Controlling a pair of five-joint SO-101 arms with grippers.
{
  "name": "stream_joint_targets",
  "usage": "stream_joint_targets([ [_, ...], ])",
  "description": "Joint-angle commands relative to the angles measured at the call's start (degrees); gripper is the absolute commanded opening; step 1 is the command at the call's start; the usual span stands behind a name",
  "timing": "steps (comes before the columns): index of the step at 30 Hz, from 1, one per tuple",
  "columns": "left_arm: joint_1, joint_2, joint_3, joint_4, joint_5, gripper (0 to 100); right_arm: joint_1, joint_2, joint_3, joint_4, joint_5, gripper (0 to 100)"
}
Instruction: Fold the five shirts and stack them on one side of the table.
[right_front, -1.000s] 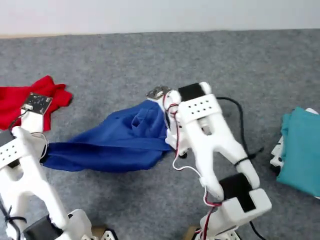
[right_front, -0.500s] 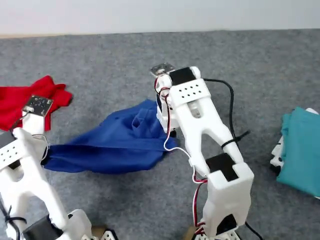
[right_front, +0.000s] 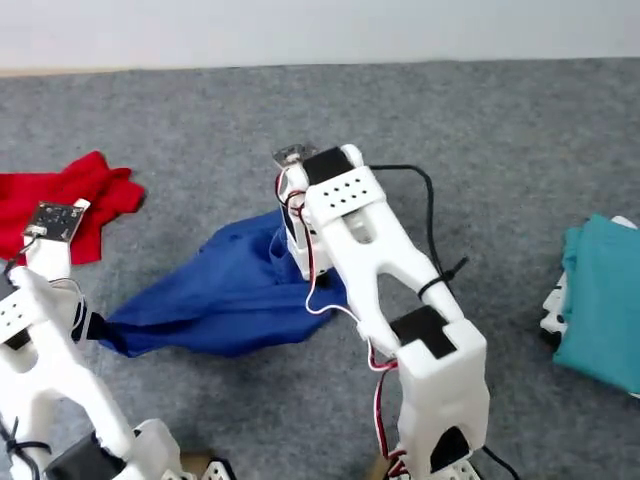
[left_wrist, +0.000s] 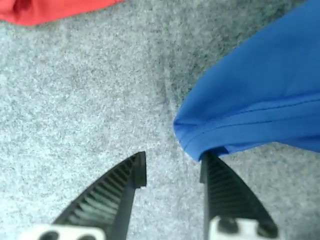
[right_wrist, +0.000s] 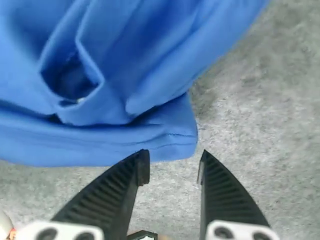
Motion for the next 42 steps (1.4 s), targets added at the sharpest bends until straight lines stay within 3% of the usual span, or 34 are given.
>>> stream_joint_targets([
  [1,-0.26,-2.02,-1.98,-0.53,0.53,18,0.92,1.36,-2.73,2.24,-0.18,16.6],
  [13,-0.09,-2.02,-2.07,-0.88,0.62,18,4.62,6.90,-2.73,2.24,-0.09,16.5],
  [26,0.09,-1.93,-1.80,-0.88,0.62,18,4.09,9.89,-3.16,1.45,-0.09,16.5],
  [35,0.09,-1.93,-1.80,-0.88,0.62,18,-1.45,10.24,-5.63,1.89,-0.09,16.5],
  [42,0.09,-1.85,-1.80,-0.88,0.62,18,-1.80,10.33,-5.36,1.71,-0.09,16.5],
])
